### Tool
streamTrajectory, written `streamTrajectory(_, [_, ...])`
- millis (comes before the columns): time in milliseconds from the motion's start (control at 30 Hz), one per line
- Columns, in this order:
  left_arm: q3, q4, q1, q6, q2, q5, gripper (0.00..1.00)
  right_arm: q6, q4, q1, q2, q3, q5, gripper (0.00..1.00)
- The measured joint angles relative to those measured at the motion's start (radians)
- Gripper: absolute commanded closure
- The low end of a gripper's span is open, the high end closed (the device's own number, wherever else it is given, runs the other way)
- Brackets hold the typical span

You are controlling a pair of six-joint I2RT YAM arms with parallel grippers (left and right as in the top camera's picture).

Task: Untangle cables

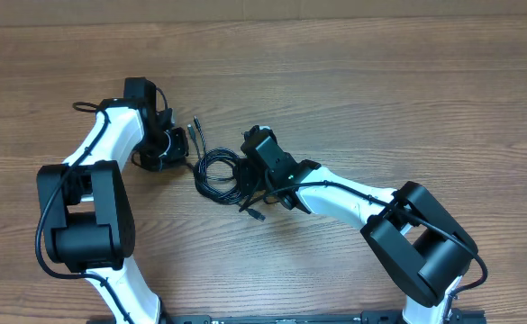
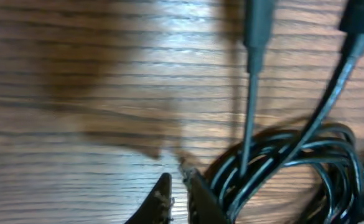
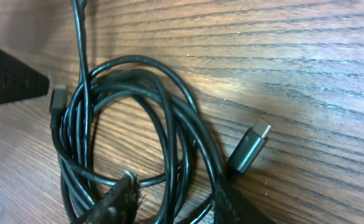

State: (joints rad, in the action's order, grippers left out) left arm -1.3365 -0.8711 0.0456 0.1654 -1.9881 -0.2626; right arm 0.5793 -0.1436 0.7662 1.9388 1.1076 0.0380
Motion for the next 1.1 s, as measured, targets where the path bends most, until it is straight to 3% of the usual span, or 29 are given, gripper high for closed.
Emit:
streamTrajectory(267, [0.0, 0.003, 0.0, -0.01, 0.0, -0.023, 0.75, 0.0, -0.004, 0.0, 0.0, 0.0, -0.022, 0.52])
streamTrajectory(533, [0.0, 0.004, 0.0, -0.012, 0.0, -0.026, 0.78, 0.0, -0.007, 0.0, 0.0, 0.0, -0.058, 0.52])
streamTrajectory(667, [0.0, 0.004, 0.0, -0.013, 0.0, -0.026, 0.96, 0.0, -0.01, 0.0, 0.0, 0.0, -0.068, 0.52])
streamTrajectory(933, [0.0, -0.025, 0.0, -0.064, 0.0, -0.111, 0.96, 0.0, -0.011, -0.002, 0.0, 0.0, -0.066, 0.51])
streamTrajectory(1100, [-0.002, -0.068, 0.0, -0.145, 0.069, -0.183, 0.88, 0.0, -0.014, -0.021, -0.042, 0.0, -0.012, 0.51])
